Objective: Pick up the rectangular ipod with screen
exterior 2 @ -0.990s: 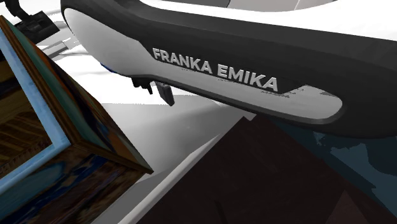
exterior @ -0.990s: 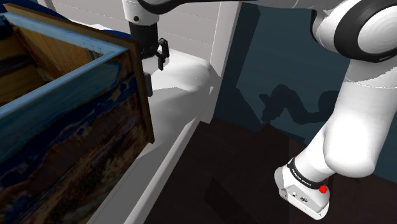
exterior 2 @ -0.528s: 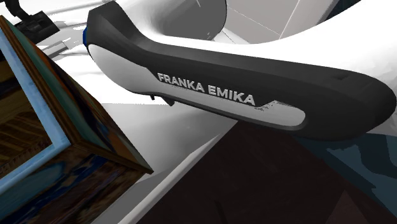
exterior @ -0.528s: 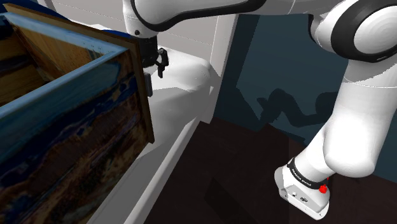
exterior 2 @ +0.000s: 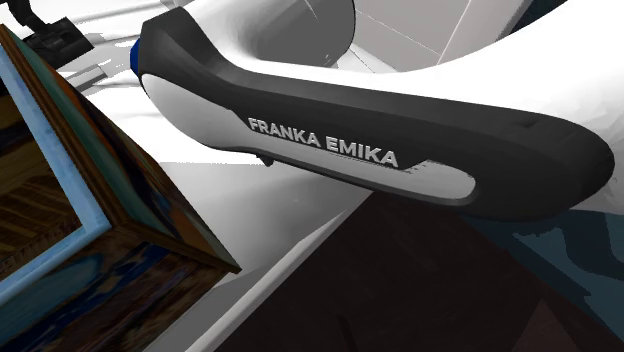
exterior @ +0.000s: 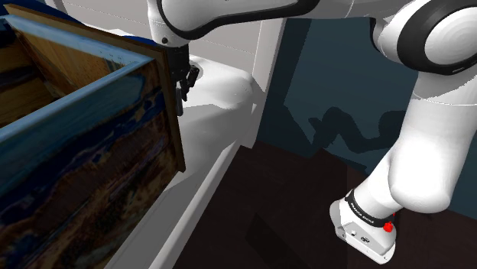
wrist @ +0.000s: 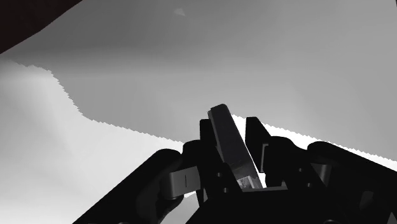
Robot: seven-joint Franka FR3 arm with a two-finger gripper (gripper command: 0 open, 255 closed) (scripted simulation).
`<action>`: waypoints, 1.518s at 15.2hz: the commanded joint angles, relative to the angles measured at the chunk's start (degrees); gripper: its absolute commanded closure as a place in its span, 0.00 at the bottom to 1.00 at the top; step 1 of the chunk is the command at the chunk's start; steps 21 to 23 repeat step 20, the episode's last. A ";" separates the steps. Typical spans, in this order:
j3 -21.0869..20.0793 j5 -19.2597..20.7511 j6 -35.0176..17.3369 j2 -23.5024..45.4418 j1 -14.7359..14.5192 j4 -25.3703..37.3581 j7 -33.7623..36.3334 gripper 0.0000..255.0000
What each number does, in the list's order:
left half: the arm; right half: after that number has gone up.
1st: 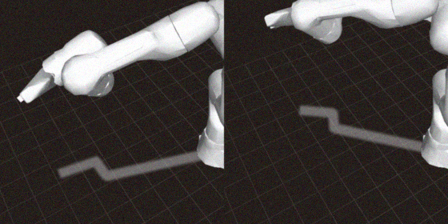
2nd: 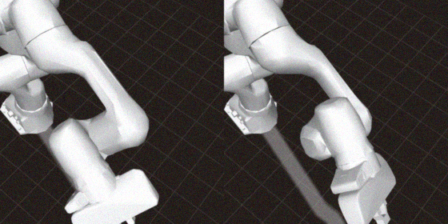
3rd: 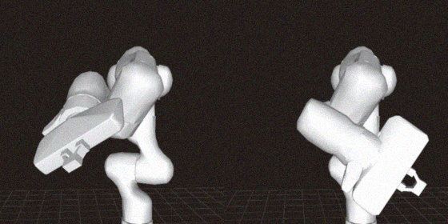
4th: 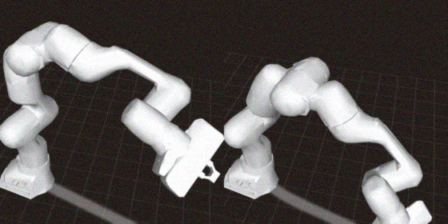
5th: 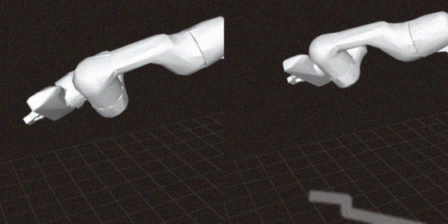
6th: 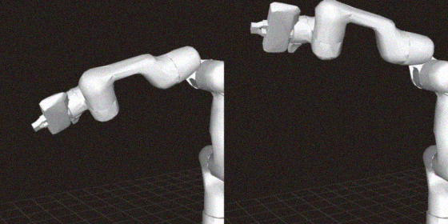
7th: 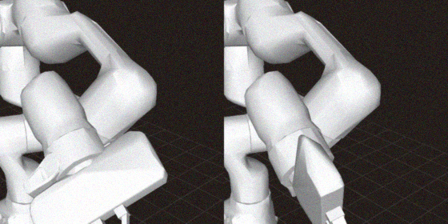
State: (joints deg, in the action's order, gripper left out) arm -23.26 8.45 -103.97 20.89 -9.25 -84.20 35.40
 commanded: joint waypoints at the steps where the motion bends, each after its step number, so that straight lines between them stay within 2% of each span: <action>1: 0.02 0.01 -0.02 0.02 0.02 -0.03 0.00 1.00; 3: 0.01 0.02 -0.06 0.02 -0.01 -0.08 0.04 1.00; 7: -0.09 -0.06 3.00 -0.02 -0.24 2.97 -0.09 1.00; 18: -0.24 0.37 12.20 1.36 -1.48 13.54 -0.24 1.00; 23: -0.24 0.38 12.34 1.39 -1.50 13.70 -0.24 1.00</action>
